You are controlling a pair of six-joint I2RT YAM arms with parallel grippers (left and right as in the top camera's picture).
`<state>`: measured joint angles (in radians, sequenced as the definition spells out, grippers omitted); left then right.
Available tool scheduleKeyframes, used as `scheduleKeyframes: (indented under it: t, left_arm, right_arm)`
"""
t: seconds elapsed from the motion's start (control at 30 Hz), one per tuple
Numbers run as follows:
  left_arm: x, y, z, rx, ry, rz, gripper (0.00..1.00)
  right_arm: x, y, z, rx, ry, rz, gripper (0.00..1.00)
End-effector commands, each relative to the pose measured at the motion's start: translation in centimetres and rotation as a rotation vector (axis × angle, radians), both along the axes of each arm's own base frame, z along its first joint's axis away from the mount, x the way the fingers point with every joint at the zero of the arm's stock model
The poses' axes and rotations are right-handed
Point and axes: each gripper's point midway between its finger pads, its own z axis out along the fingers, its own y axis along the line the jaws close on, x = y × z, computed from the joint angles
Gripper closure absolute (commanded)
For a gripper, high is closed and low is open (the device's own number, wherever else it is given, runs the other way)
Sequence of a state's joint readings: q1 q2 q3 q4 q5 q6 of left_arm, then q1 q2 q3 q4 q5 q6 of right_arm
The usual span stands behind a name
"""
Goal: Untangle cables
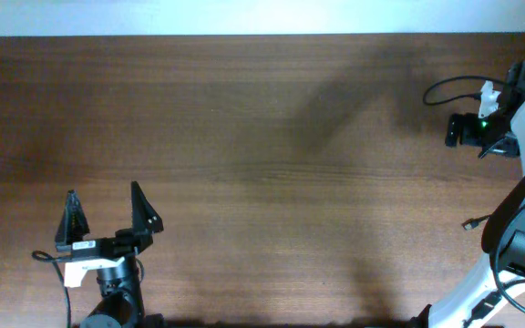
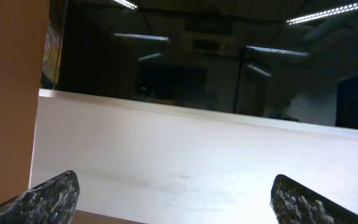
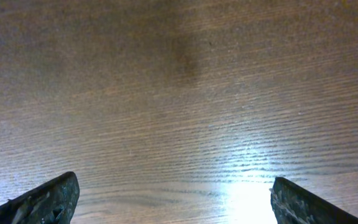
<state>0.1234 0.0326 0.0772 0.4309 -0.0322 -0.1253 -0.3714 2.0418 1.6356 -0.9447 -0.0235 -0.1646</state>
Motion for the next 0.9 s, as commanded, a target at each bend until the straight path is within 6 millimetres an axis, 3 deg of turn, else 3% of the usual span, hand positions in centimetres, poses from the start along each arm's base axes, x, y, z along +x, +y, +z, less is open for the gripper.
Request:
scheduleKeyframes:
  t: [0.0,0.17,0.27,0.33,0.5,0.67,0.73,0.87]
  left_arm:
    - [0.6,-1.4,-2.1,0.001,0.022,-0.071,0.01]
    - [2.5,-2.1,-7.2,-0.019,0.238,-0.102,0.01]
    - [3.2,-1.9,-13.0,-0.032,0.475,-0.093,0.01]
    - [3.1,-1.9,-15.0,0.02,0.563,-0.08,0.01]
    - [3.1,-1.9,-14.9,0.369,0.59,-0.009,0.01]
    - [3.1,-2.0,-15.0,0.249,0.583,-0.039,0.01]
    - [3.1,-2.1,-15.0,0.117,0.573,-0.073,0.01]
    - [3.1,-2.1,-15.0,0.105,0.57,-0.074,0.01]
  right_arm:
    - [0.1,0.1,-0.2,0.0,0.005,0.003,0.01]
    - [0.1,0.1,-0.2,0.0,0.005,0.003,0.01]
    - [0.1,0.1,-0.2,0.0,0.005,0.003,0.01]
    - [0.1,0.1,-0.2,0.0,0.005,0.003,0.01]
    - [0.1,0.1,-0.2,0.0,0.005,0.003,0.01]
    - [0.1,0.1,-0.2,0.0,0.005,0.003,0.01]
    - [0.1,0.1,-0.2,0.0,0.005,0.003,0.01]
    - [0.1,0.1,-0.2,0.0,0.005,0.003,0.01]
